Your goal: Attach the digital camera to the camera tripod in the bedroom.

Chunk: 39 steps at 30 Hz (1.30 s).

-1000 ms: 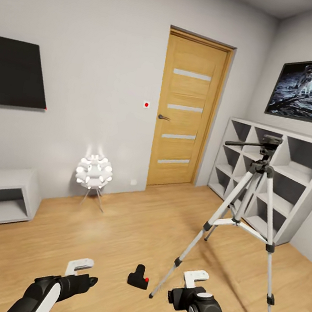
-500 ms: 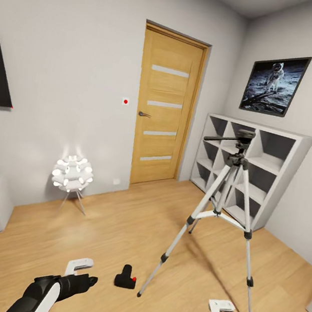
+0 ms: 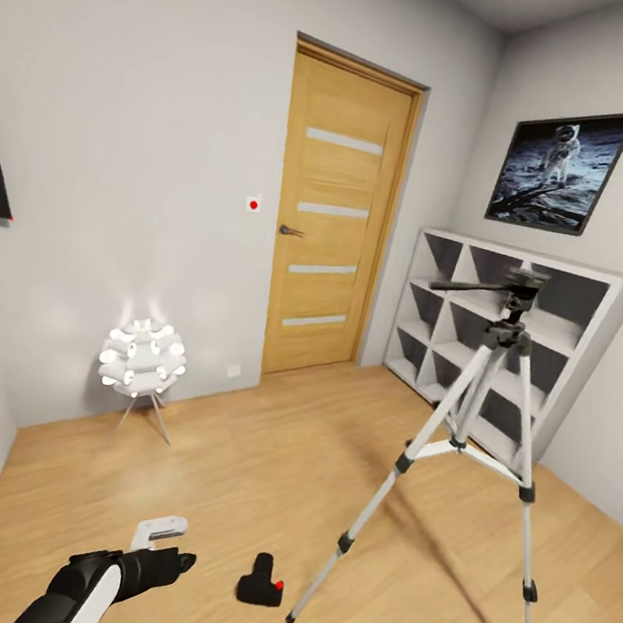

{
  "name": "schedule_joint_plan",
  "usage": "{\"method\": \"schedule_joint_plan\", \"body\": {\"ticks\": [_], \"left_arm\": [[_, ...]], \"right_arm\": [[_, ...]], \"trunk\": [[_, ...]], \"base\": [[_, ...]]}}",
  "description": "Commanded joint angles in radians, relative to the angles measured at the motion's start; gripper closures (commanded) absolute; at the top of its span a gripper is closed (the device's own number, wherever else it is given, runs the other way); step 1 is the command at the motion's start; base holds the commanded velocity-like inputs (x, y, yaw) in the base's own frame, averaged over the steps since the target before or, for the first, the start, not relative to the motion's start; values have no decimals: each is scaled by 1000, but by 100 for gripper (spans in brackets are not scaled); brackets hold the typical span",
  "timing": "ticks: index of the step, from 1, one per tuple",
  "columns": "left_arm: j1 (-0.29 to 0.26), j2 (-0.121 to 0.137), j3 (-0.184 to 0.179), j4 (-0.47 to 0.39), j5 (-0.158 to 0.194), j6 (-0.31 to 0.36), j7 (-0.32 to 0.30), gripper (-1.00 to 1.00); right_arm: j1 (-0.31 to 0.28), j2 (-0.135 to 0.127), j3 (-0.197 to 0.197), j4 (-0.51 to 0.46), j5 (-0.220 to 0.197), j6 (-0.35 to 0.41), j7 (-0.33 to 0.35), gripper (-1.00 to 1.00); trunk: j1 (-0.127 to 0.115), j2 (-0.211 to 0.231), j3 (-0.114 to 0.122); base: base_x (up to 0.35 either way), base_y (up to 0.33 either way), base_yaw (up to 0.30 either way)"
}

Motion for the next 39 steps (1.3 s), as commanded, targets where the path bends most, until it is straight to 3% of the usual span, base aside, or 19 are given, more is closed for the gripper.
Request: {"method": "schedule_joint_plan", "body": {"ticks": [1,11,25,31,39], "left_arm": [[-1,-1,2,-1,4,5,0,-100],[0,-1,0,0,0,3,0,-100],[0,1,2,0,6,7,0,-100],[-1,1,2,0,6,5,0,-100],[0,0,3,0,2,1,2,-100]], "right_arm": [[0,-1,-4,16,1,-20,7,-100],[0,-7,-6,85,0,-117,13,-100],[6,-9,-6,92,-3,-122,10,-100],[8,-12,-6,92,-5,-120,10,-100],[8,-14,-7,92,-5,-120,10,-100]], "trunk": [[0,-1,-1],[0,-1,-1],[0,-1,3],[0,-1,8],[0,-1,15]], "base": [[273,178,-3],[303,130,-1],[233,214,-146],[104,259,-255],[8,21,-258]]}}
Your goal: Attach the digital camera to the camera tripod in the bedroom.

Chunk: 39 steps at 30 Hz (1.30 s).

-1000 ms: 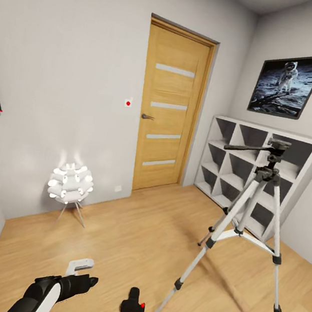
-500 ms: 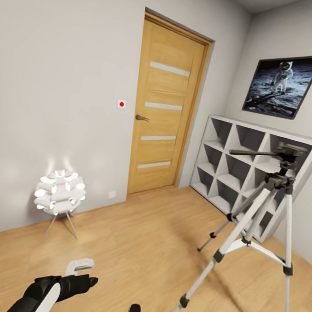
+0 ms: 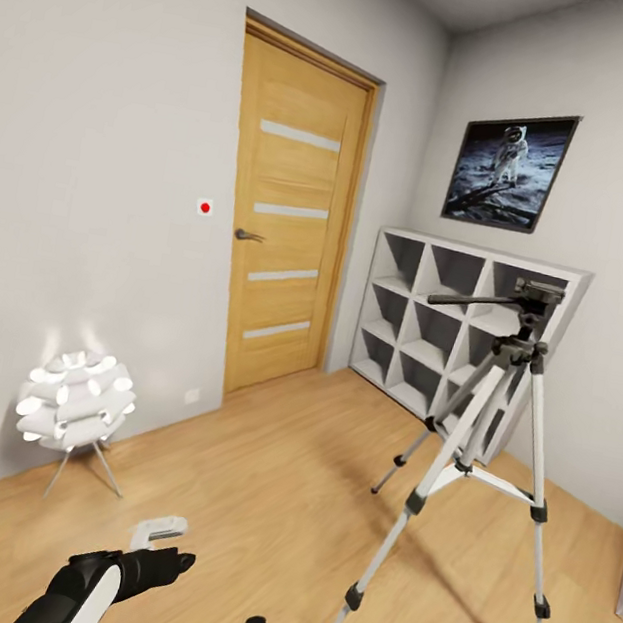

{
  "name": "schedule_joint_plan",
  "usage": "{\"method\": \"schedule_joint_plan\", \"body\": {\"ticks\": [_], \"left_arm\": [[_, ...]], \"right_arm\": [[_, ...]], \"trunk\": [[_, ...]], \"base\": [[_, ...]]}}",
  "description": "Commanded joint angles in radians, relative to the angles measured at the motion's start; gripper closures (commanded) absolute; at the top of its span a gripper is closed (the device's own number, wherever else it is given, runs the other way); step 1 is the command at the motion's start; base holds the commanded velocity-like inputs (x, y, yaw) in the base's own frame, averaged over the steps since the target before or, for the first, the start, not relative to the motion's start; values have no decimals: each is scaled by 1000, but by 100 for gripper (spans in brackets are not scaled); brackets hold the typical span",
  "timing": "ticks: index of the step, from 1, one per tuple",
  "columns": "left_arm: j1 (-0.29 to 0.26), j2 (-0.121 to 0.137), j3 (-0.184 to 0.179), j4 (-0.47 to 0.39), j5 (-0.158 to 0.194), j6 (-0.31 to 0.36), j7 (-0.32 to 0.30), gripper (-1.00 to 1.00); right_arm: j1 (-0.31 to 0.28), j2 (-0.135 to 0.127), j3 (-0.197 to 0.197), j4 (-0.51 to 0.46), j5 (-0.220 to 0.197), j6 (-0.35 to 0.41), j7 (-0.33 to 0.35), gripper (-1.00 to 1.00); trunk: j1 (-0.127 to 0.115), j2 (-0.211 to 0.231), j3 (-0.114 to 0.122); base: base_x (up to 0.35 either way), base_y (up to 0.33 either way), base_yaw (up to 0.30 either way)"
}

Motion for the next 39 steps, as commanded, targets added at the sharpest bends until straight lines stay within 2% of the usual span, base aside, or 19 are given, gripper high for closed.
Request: {"method": "schedule_joint_plan", "body": {"ticks": [1,21,39], "left_arm": [[0,-1,2,-1,3,5,1,-100],[0,-1,2,-2,1,5,0,-100],[0,-1,1,-1,4,5,-3,-100]], "right_arm": [[1,0,-3,-2,2,6,6,-100],[2,2,-3,-2,1,6,6,-100],[3,0,-3,-2,1,6,6,-100]], "trunk": [[0,-1,0],[0,-1,18],[0,-1,35]], "base": [[1,2,-258],[6,3,-257],[204,157,-215]]}}
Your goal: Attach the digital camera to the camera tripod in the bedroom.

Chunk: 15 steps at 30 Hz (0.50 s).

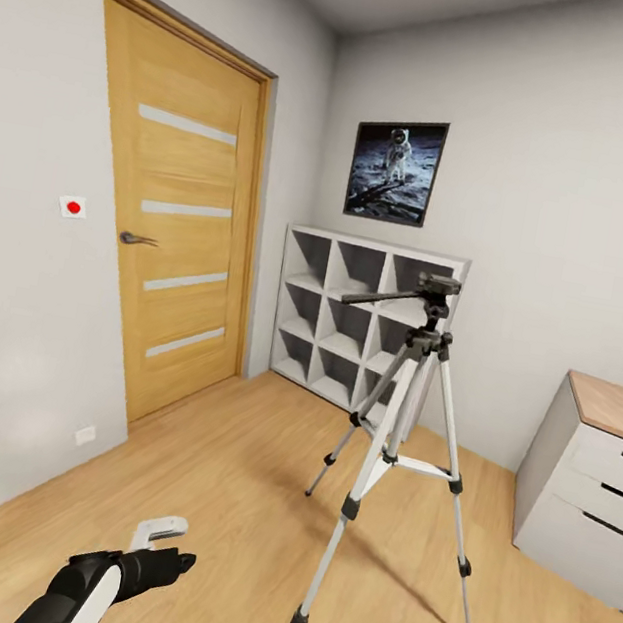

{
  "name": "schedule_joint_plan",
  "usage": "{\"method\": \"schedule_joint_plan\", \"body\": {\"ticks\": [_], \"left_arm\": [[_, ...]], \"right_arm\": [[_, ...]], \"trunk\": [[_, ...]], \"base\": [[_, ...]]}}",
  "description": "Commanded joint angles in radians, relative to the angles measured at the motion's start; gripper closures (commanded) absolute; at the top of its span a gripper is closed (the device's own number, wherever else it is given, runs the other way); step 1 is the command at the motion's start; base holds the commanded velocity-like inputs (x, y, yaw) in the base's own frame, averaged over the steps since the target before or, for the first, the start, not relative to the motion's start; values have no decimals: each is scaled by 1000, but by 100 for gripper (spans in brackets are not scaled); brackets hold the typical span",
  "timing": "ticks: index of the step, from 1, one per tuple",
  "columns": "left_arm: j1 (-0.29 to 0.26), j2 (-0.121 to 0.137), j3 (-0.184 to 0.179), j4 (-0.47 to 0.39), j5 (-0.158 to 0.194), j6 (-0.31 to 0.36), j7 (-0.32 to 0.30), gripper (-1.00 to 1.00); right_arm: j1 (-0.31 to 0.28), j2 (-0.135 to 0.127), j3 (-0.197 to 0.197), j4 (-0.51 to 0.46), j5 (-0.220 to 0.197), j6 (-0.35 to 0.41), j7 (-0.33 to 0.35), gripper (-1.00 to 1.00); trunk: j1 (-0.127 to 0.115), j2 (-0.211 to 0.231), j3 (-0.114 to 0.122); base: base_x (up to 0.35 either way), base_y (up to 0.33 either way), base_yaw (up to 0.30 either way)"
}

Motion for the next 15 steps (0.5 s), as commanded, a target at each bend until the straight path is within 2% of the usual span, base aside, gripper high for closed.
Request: {"method": "schedule_joint_plan", "body": {"ticks": [1,8,15], "left_arm": [[0,0,2,-1,4,5,0,-100],[-1,2,10,1,6,6,7,-100],[-1,2,12,25,5,8,12,-100]], "right_arm": [[0,0,-4,-2,1,6,6,-100],[-1,1,-4,-1,2,6,6,-100],[0,1,-4,-2,2,6,6,-100]], "trunk": [[0,-1,0],[0,-1,8],[0,-1,12]], "base": [[127,115,-224],[32,29,-213],[2,2,-89]]}}
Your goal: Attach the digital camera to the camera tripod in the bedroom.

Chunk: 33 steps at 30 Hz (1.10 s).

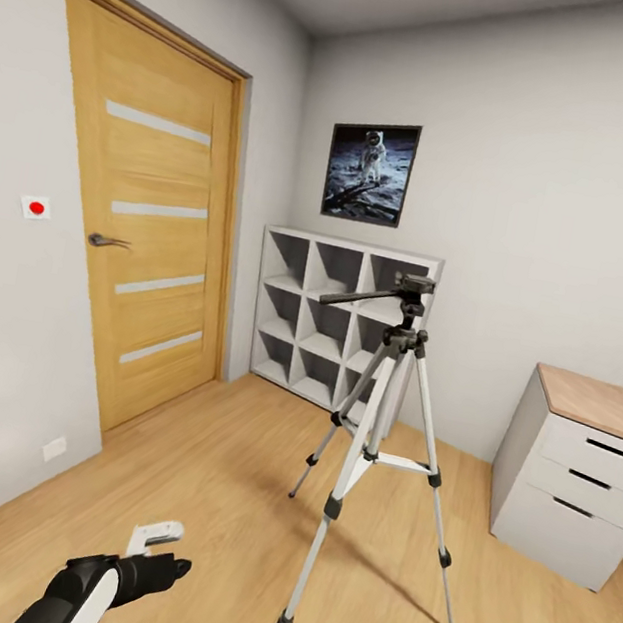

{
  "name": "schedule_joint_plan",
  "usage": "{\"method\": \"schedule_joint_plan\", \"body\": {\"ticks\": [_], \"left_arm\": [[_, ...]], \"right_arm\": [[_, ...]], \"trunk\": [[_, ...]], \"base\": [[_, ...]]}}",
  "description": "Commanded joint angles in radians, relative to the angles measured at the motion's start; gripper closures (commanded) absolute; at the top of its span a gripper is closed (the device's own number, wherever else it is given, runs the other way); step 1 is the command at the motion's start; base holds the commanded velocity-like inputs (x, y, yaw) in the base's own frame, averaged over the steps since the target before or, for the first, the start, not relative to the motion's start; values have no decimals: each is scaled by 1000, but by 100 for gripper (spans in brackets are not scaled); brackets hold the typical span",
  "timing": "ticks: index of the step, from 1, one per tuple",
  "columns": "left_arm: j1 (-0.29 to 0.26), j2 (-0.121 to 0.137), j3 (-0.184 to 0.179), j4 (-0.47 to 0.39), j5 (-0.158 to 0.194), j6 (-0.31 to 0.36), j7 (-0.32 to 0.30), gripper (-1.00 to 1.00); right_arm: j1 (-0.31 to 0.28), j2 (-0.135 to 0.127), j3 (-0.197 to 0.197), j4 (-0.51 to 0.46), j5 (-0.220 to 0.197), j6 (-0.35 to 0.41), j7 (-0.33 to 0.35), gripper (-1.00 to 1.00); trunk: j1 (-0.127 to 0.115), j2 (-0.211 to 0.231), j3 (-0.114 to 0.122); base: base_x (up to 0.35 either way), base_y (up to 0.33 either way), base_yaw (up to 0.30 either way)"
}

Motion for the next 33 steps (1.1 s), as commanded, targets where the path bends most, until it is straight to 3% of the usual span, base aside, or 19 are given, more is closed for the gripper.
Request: {"method": "schedule_joint_plan", "body": {"ticks": [1,10,33], "left_arm": [[-1,-1,3,7,6,6,1,-100],[-7,-1,-5,41,-19,9,28,-100],[-8,-5,-18,85,-30,15,65,-100]], "right_arm": [[0,0,-4,-2,1,6,6,-100],[-1,-5,-5,0,2,6,8,-100],[-1,-21,-4,18,0,6,27,-100]], "trunk": [[0,-1,-1],[0,-1,-11],[4,-8,-50]], "base": [[1,1,-32],[0,0,-34],[0,0,-89]]}}
